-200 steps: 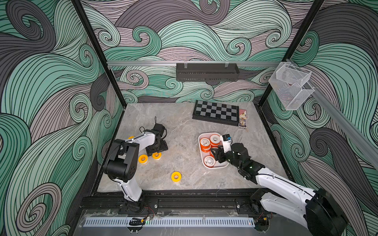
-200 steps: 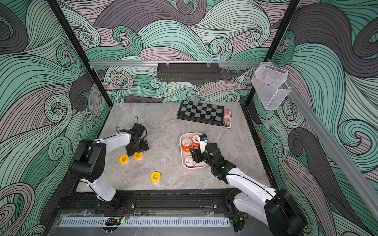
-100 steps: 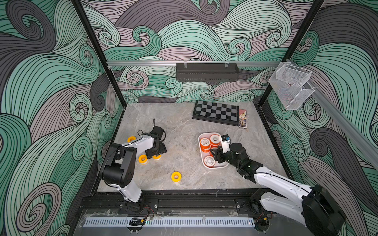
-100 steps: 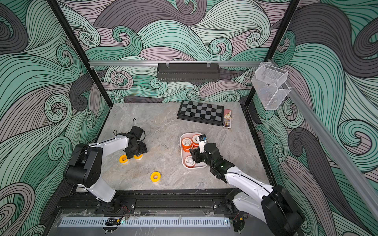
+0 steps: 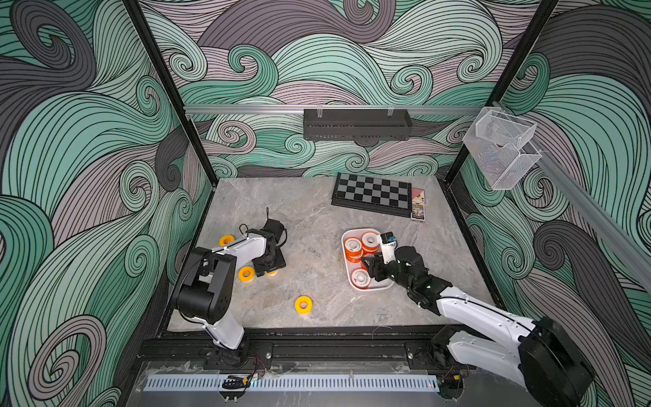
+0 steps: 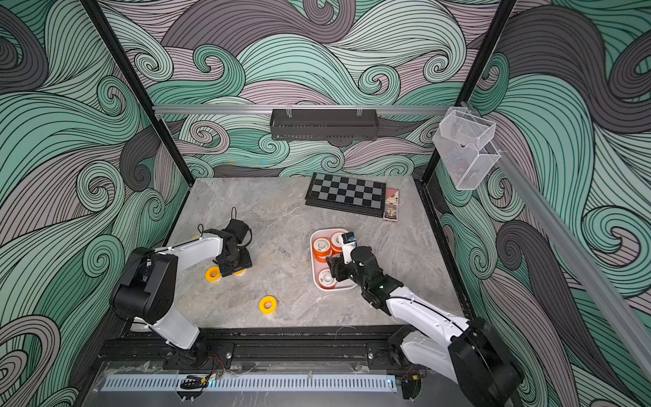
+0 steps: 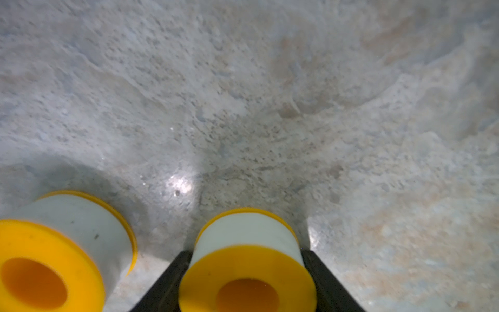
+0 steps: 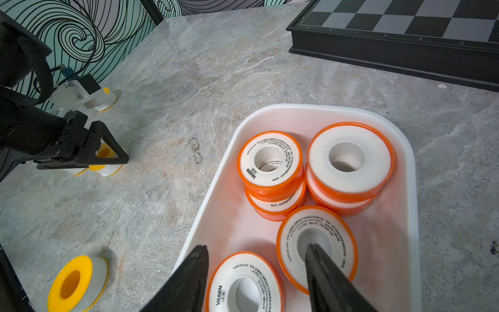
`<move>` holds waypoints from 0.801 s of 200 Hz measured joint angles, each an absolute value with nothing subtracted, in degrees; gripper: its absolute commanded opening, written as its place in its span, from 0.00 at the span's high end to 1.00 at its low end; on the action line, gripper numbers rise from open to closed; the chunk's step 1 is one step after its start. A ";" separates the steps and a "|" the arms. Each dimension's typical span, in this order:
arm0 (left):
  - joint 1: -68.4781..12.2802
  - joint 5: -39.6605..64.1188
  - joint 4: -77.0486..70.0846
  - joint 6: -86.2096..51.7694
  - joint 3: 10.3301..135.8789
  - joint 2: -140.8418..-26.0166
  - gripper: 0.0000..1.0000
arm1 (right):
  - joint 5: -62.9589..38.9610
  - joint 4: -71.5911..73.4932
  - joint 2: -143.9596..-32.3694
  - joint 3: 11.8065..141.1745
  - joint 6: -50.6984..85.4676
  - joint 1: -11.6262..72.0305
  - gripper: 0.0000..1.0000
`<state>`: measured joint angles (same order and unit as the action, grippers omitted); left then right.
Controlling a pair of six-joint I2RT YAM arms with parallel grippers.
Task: Put the sealing tape into the storage box
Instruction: Pick up the sealing tape at the center of the board, then place the sealing tape in the storage box.
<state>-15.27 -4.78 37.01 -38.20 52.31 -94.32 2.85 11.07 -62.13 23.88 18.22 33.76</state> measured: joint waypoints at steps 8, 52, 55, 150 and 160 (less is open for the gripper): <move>-15.42 -4.34 37.30 -38.19 52.31 -94.17 0.41 | 2.85 11.05 -62.06 23.88 18.20 33.76 0.39; -19.00 -3.20 41.32 -38.19 54.41 -91.26 0.41 | 3.90 10.79 -60.18 23.88 17.72 33.76 0.39; -19.55 -3.16 41.76 -38.19 54.96 -90.80 0.41 | 4.32 10.68 -59.88 23.88 17.58 33.78 0.39; -43.29 0.21 47.92 -37.06 85.71 -96.49 0.42 | 23.09 5.45 -51.05 17.34 23.79 23.00 0.41; -45.19 0.78 48.23 -36.69 89.14 -99.66 0.42 | 23.09 5.34 -50.76 16.36 25.15 21.47 0.41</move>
<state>-45.19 0.78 48.23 -36.69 89.14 -99.66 23.09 5.34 -50.76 16.36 25.15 21.47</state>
